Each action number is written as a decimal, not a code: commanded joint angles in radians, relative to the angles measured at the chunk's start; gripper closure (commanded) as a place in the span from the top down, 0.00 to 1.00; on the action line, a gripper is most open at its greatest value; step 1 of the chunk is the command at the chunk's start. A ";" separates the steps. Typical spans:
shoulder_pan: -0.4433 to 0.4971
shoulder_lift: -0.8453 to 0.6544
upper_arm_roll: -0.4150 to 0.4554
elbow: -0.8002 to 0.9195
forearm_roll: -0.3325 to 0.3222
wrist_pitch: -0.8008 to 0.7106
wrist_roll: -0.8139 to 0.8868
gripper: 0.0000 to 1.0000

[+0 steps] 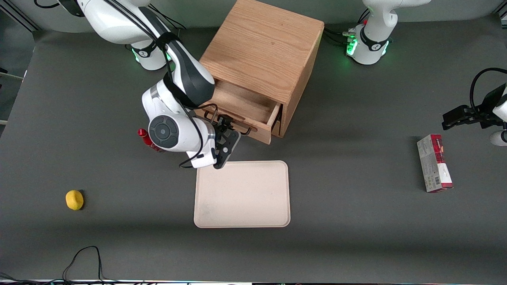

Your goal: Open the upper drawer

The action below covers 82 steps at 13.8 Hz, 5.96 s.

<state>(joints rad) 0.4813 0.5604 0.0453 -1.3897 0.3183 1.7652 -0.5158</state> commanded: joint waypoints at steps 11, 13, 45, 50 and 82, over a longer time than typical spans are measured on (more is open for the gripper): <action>-0.039 0.105 0.002 0.161 -0.007 -0.003 -0.018 1.00; -0.050 0.114 0.002 0.172 -0.005 -0.003 -0.018 1.00; -0.155 0.170 0.013 0.270 0.039 -0.015 -0.052 1.00; -0.168 0.190 0.013 0.299 0.056 -0.007 -0.052 1.00; -0.294 0.121 -0.002 0.426 0.082 -0.208 0.040 1.00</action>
<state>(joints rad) 0.2153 0.7242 0.0450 -0.9607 0.4018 1.6135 -0.5281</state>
